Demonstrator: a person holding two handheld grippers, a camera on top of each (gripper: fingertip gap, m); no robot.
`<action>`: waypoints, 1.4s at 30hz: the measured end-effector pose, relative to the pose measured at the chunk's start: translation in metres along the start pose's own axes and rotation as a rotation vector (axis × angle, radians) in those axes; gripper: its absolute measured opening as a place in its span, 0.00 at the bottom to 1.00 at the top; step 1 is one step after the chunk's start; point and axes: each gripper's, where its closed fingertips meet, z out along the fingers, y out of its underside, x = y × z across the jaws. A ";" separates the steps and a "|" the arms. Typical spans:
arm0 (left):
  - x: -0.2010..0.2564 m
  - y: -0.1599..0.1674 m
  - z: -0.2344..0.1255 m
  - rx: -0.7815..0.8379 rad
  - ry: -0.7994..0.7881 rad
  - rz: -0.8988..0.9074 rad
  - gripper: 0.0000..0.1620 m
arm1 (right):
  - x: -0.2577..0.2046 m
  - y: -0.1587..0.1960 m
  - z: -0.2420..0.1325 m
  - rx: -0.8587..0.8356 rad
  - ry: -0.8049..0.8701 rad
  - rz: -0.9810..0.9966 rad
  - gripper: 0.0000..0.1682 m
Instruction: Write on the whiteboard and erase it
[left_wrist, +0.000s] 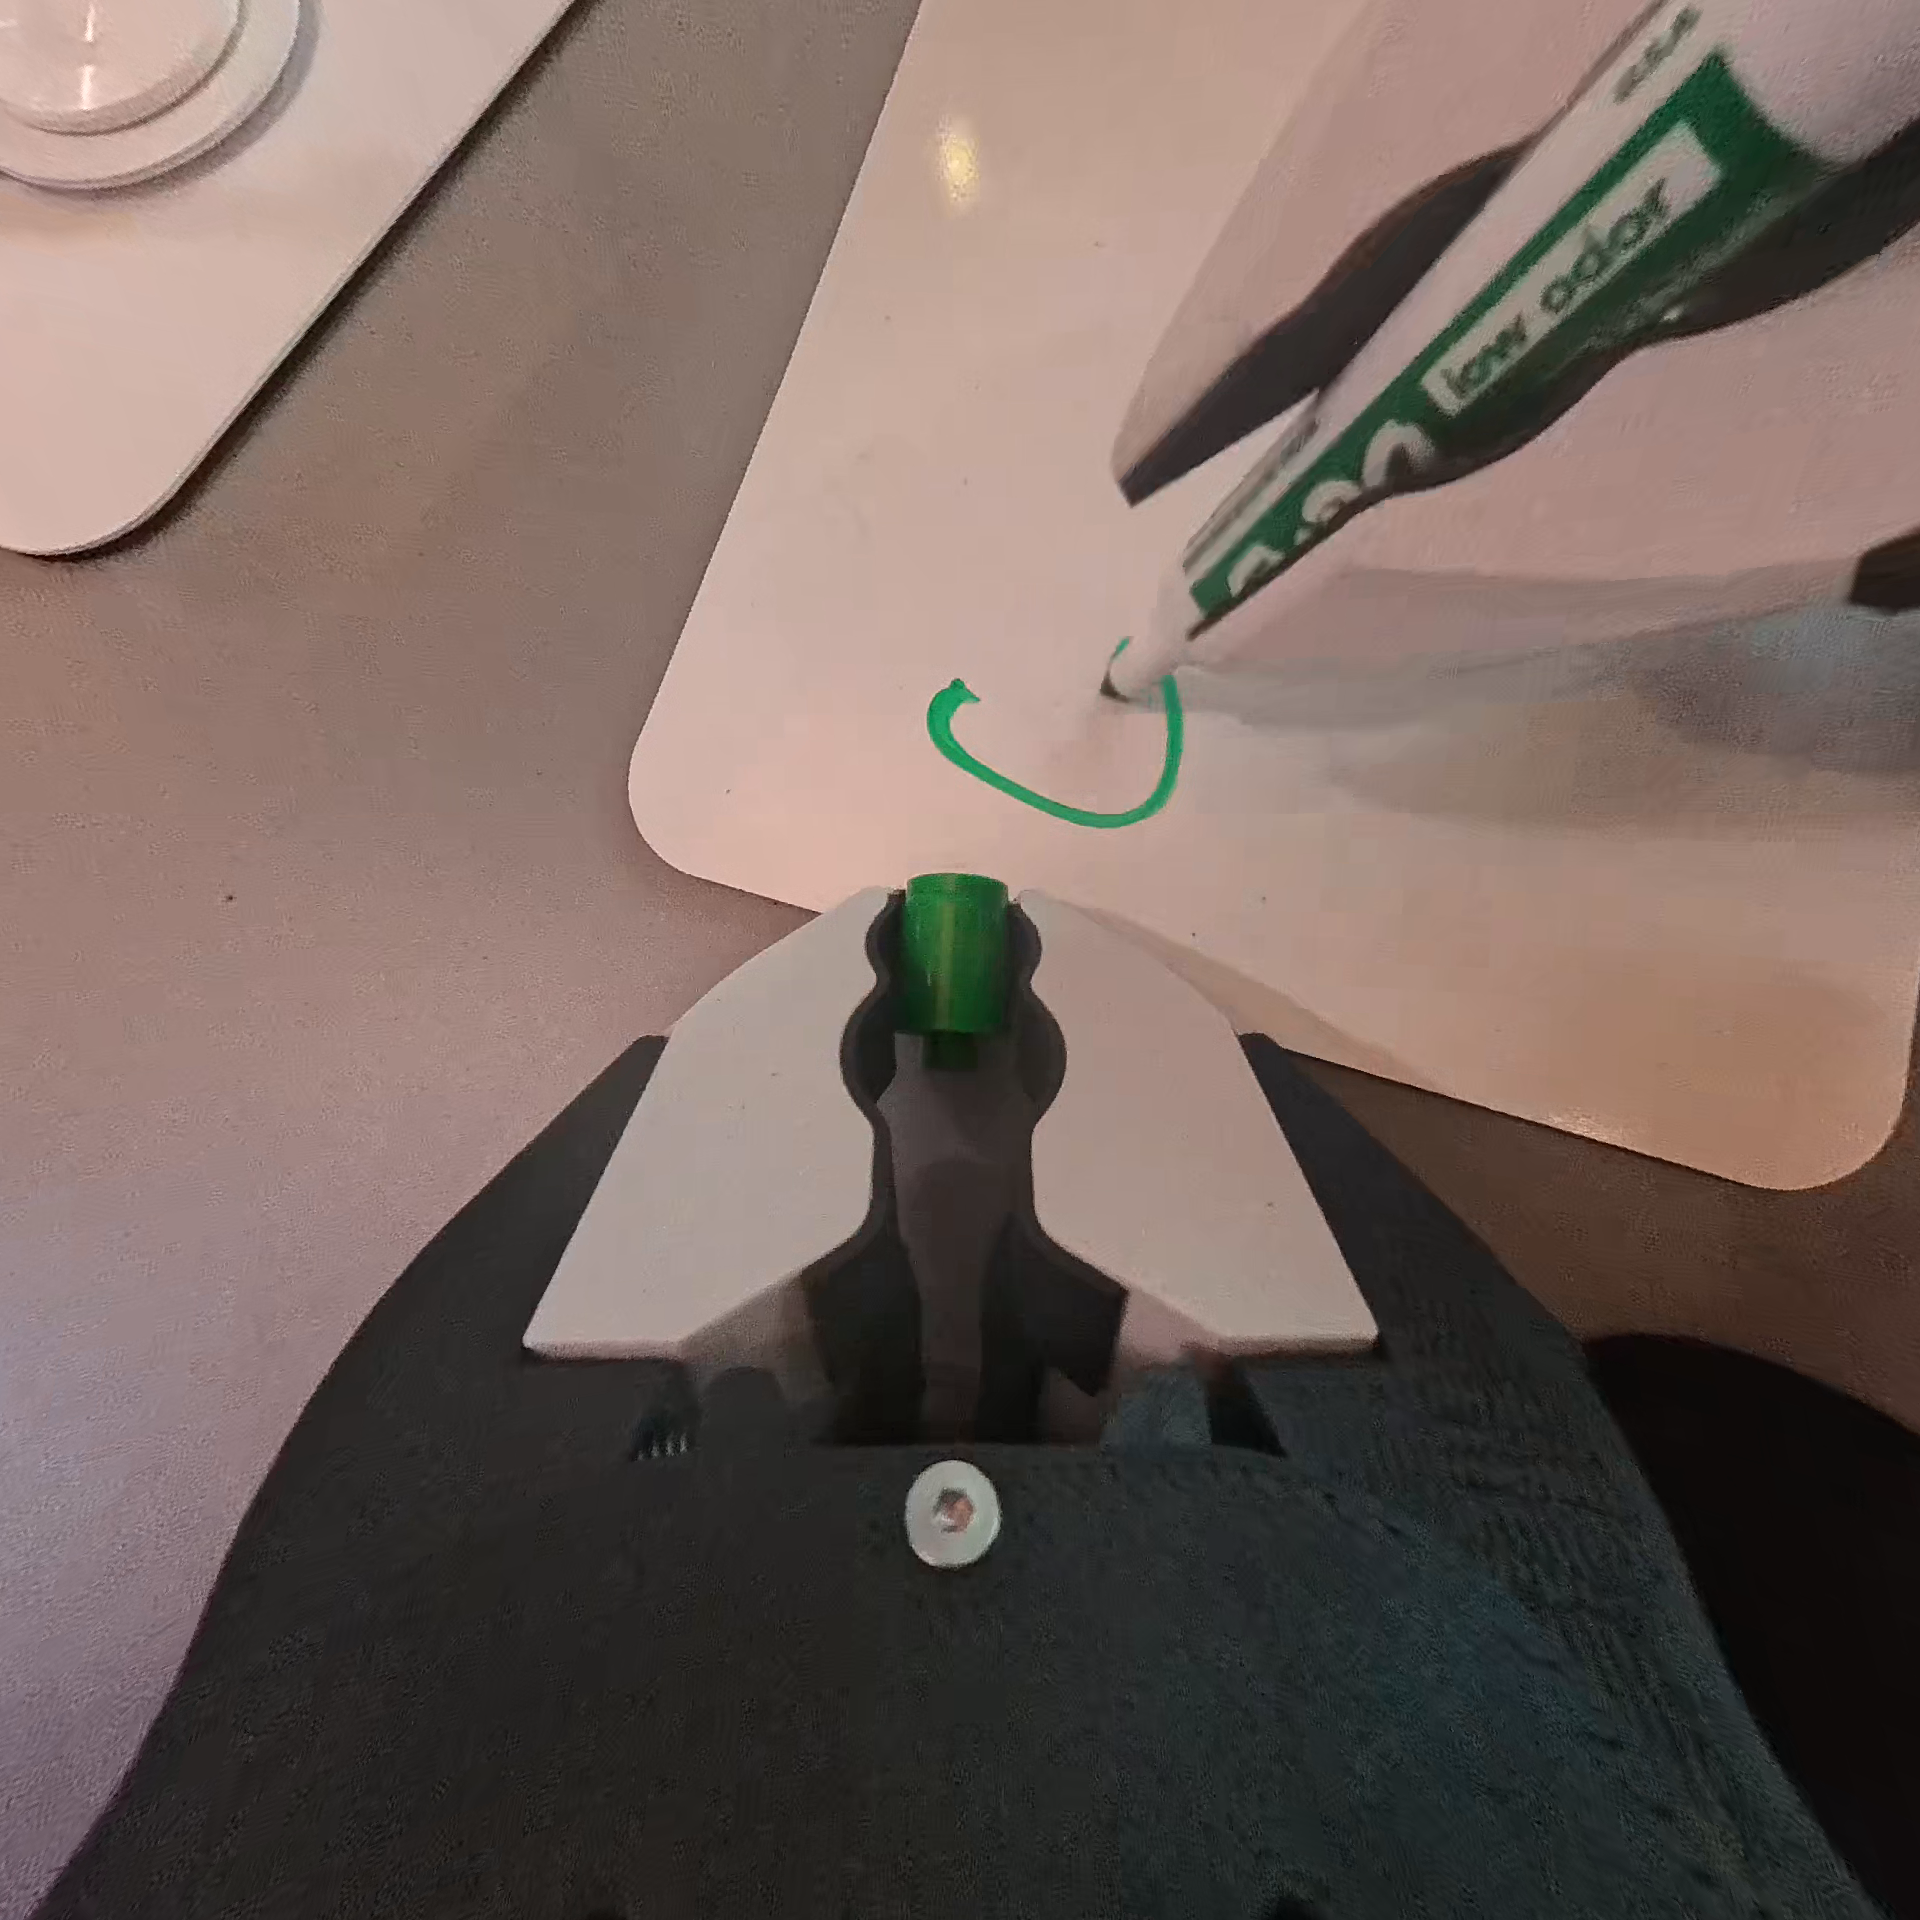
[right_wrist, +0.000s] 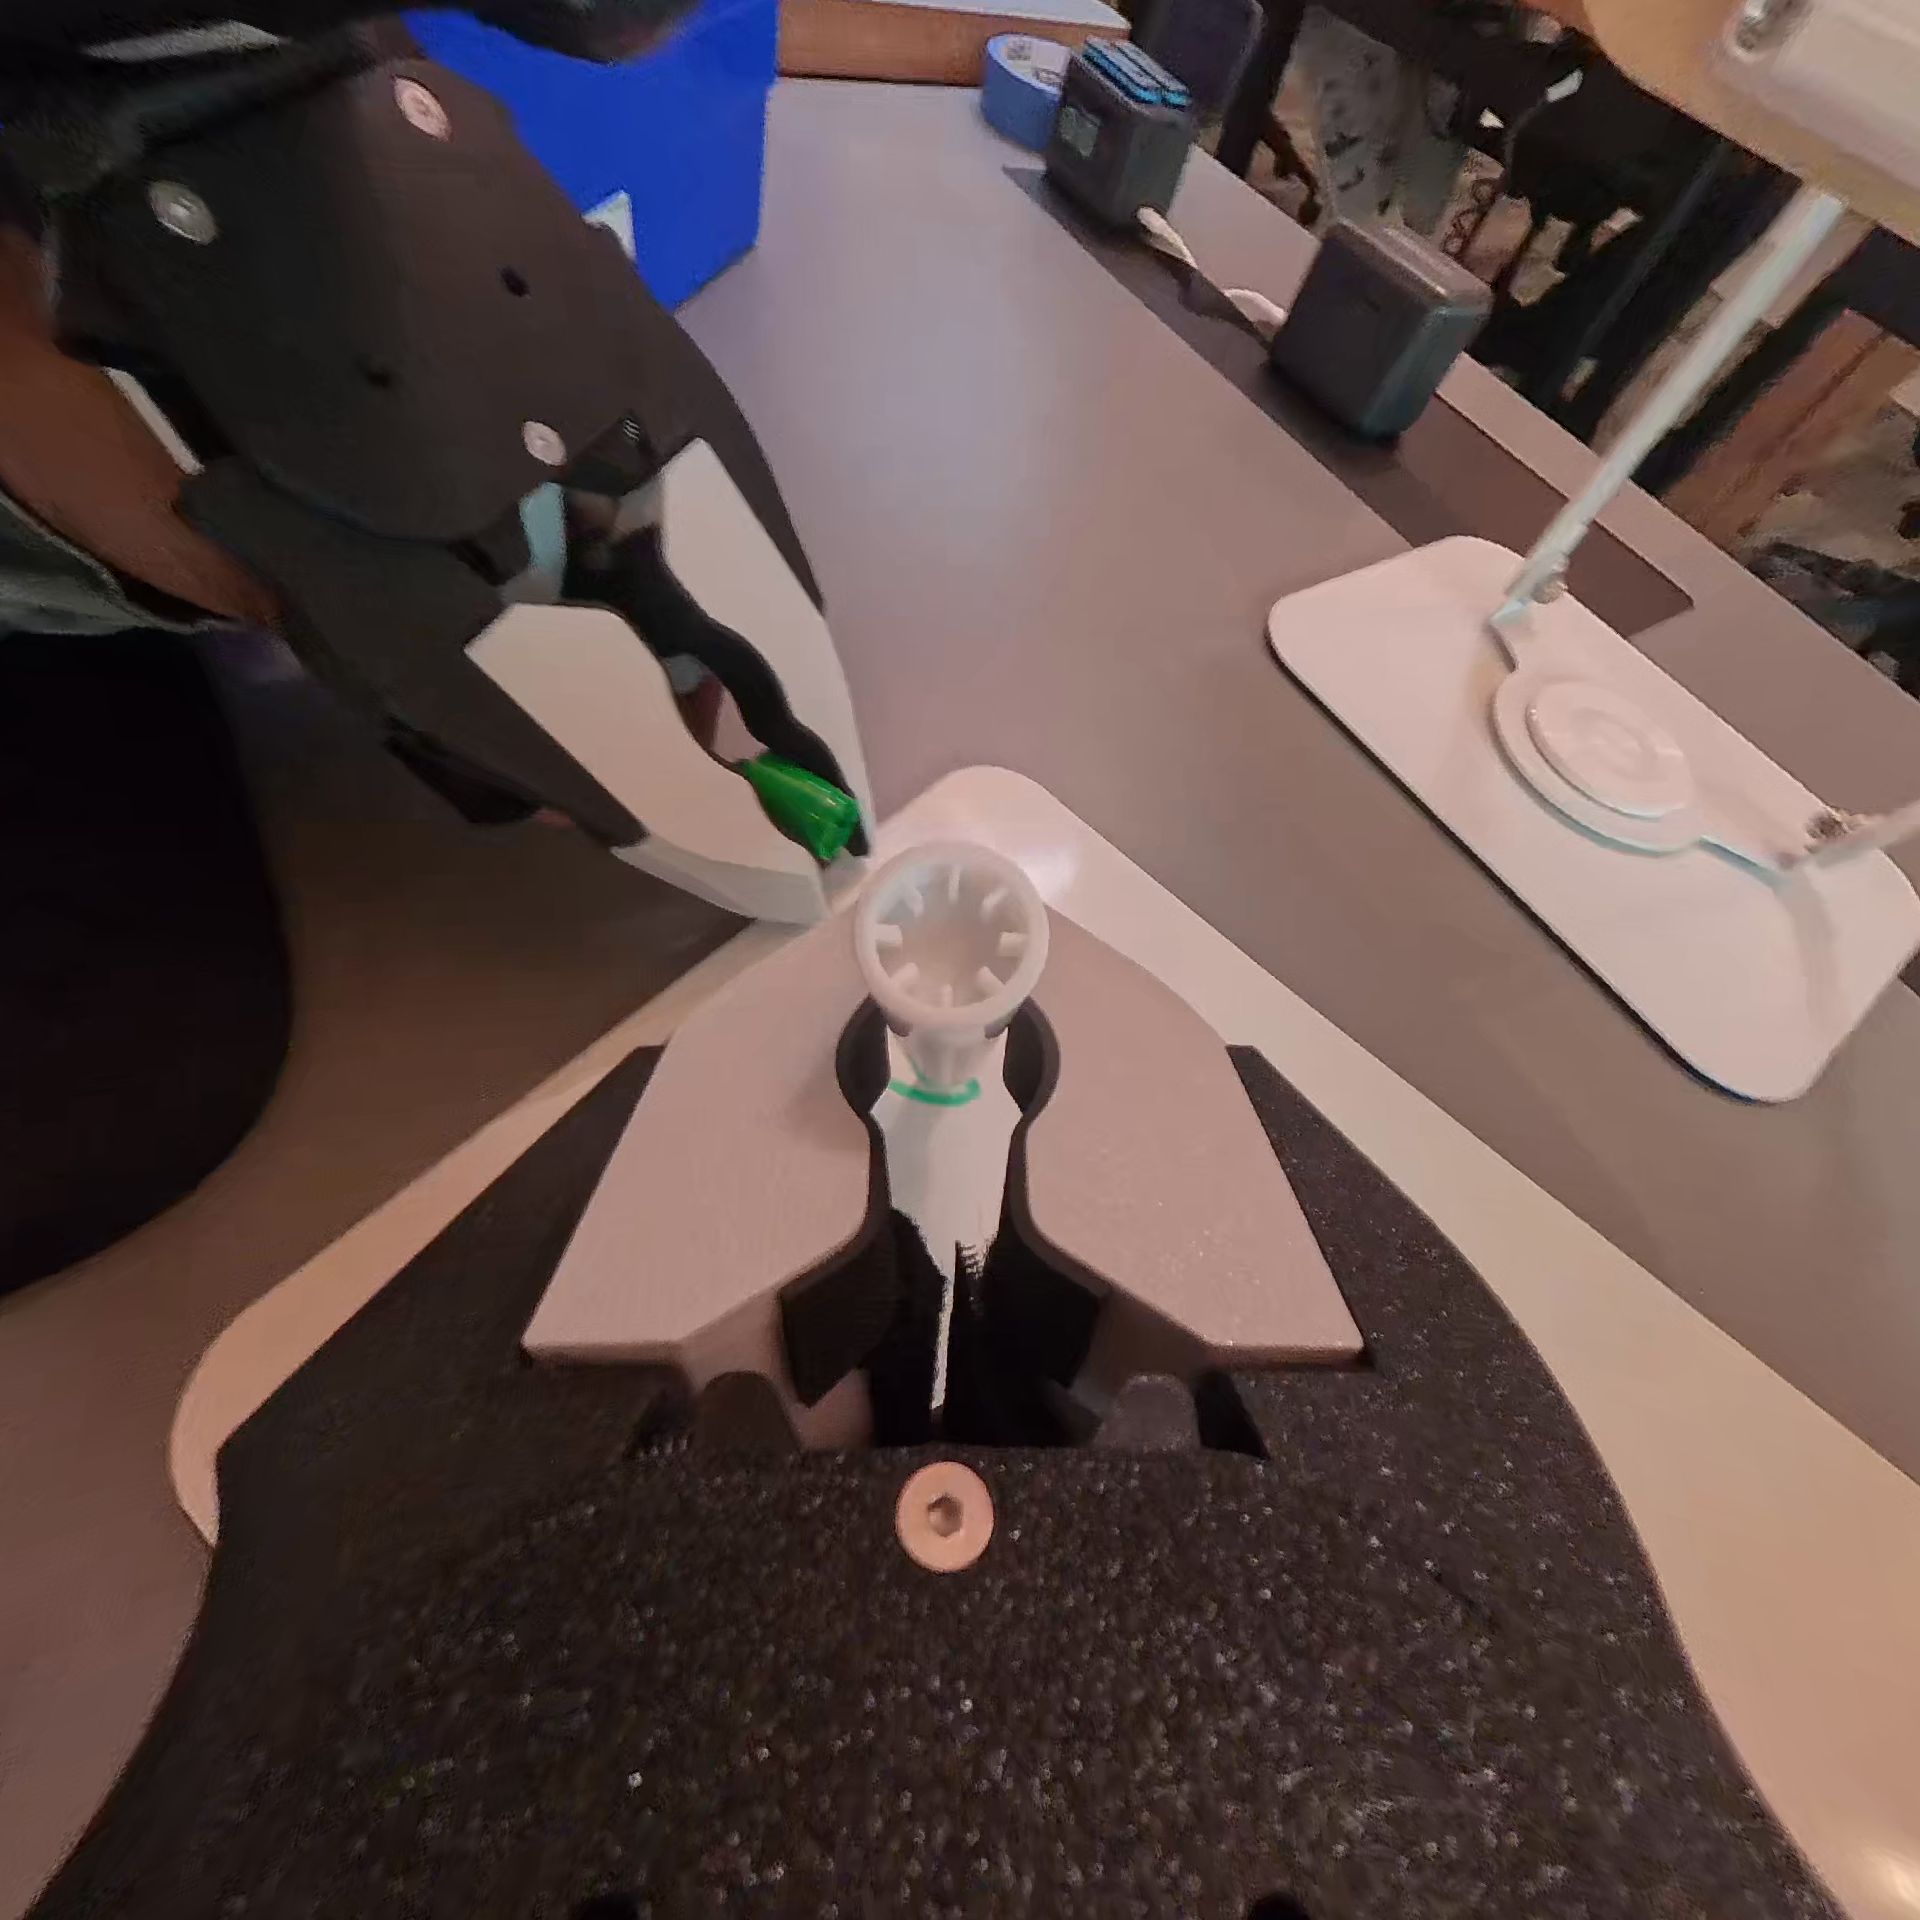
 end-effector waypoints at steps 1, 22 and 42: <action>0.000 0.000 0.000 0.000 0.000 0.001 0.11 | -0.005 -0.002 0.002 0.008 -0.015 -0.004 0.11; 0.002 -0.001 0.000 0.003 0.010 0.008 0.12 | 0.018 0.013 -0.017 -0.068 0.073 0.066 0.10; 0.003 -0.001 0.000 0.004 0.010 0.019 0.12 | 0.035 0.015 -0.020 -0.066 0.112 0.094 0.11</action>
